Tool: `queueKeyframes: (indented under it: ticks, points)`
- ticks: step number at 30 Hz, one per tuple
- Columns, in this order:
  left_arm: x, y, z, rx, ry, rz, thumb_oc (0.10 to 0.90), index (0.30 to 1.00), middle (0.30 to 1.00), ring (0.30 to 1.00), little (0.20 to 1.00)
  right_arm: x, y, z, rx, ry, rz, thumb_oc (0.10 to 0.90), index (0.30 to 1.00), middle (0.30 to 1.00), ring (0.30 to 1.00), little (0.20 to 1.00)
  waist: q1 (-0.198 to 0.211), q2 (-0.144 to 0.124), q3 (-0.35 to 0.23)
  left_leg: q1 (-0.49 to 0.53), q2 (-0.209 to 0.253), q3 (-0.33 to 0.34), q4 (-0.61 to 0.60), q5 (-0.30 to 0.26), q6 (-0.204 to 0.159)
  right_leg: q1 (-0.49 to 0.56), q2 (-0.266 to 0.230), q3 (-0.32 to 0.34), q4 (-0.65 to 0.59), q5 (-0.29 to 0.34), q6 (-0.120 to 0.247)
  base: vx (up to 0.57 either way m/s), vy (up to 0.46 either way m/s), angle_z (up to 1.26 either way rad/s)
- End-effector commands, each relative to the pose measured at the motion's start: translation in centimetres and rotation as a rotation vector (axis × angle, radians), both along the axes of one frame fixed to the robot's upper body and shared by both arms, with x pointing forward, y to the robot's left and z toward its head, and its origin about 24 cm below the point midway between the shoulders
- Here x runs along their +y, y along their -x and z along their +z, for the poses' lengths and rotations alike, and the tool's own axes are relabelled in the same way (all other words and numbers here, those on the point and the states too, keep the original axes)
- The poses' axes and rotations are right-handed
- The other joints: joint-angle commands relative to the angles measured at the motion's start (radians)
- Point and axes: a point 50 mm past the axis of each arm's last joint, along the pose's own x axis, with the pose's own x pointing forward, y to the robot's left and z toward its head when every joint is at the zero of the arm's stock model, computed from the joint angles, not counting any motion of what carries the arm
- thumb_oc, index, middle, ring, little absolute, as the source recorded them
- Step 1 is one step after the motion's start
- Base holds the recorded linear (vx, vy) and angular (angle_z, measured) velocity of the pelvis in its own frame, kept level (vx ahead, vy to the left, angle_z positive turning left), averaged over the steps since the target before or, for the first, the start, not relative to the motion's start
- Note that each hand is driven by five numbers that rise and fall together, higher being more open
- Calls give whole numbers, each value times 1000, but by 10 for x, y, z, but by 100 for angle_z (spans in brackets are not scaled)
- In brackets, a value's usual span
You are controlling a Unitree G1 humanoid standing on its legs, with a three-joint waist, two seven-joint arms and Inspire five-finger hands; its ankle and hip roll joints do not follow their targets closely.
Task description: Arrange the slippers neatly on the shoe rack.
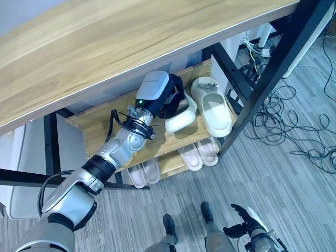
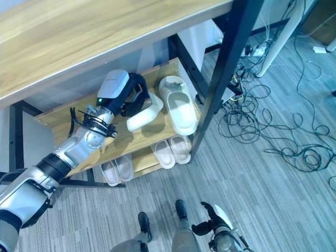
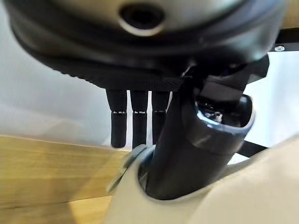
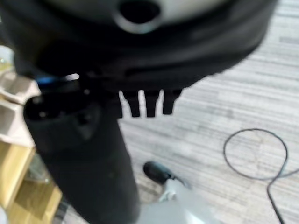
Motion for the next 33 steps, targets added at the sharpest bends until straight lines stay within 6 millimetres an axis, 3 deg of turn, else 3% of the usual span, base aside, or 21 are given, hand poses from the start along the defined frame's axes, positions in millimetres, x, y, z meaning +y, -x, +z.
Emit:
queueKeyframes:
  ticks: [1,21,29,33]
  points:
    - [-5,-10,71,-233,111,21,800,900,900,900,900,-8,2,8,-66,5,1,800,900,900,900,900,-11,-42,-58,1,-38,-16,2,-92,12,-21,-55,-52,5,-75,76,0,0,0]
    - [-14,3,42,-147,151,-61,800,900,900,900,900,-1,3,4,-57,-5,-1,800,900,900,900,900,26,-61,-63,8,-31,-43,2,-89,9,4,-50,-77,5,-88,70,-7,-6,4]
    - [-7,11,24,-77,223,-78,800,900,900,900,900,3,6,1,-43,-12,-9,800,900,900,900,900,44,-70,-66,13,-32,-51,2,-87,9,17,-50,-91,5,-92,67,-8,-1,4]
    - [2,18,8,6,357,-93,800,900,900,900,900,3,8,-1,-33,-8,-24,800,900,900,900,900,58,-76,-68,16,-33,-56,2,-85,10,25,-49,-99,5,-93,65,-14,-6,3]
